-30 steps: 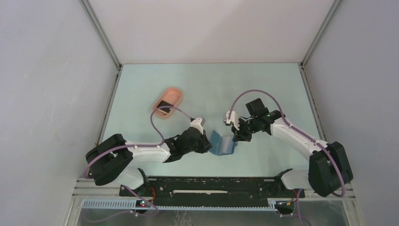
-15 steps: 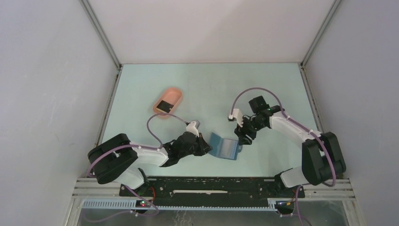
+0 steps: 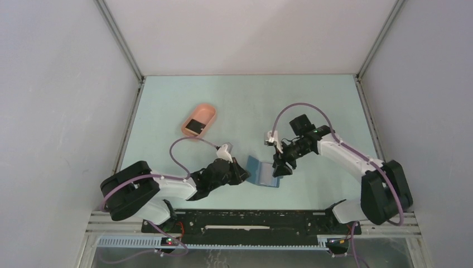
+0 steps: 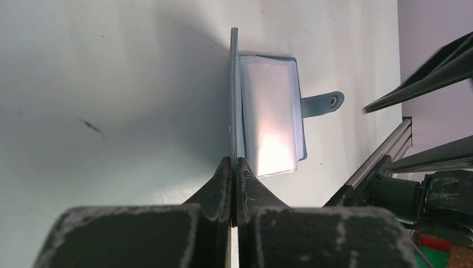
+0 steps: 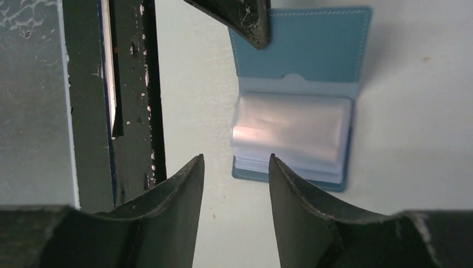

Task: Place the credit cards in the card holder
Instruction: Open the card holder at the center of the board.

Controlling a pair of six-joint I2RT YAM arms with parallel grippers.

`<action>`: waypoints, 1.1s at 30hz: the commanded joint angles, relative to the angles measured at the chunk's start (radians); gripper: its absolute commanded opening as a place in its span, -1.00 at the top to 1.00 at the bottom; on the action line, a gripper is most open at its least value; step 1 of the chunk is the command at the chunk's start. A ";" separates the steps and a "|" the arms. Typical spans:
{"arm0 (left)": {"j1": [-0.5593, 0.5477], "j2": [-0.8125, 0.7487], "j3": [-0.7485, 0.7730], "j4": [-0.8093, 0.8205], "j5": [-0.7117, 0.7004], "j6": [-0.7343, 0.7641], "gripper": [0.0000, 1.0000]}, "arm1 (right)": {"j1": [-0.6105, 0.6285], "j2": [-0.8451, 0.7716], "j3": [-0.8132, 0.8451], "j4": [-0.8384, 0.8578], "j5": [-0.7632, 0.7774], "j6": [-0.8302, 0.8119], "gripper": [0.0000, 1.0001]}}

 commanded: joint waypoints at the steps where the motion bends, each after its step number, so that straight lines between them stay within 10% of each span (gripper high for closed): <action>1: -0.007 -0.013 -0.040 0.072 -0.057 -0.035 1.00 | 0.050 0.101 0.020 0.053 0.073 0.084 -0.04; 21: -0.007 0.061 -0.060 0.191 -0.009 -0.050 1.00 | 0.176 0.233 0.035 0.201 0.400 0.227 0.17; 33: -0.009 0.148 -0.050 0.290 0.048 -0.070 0.97 | 0.226 0.259 0.096 0.256 0.336 0.381 0.21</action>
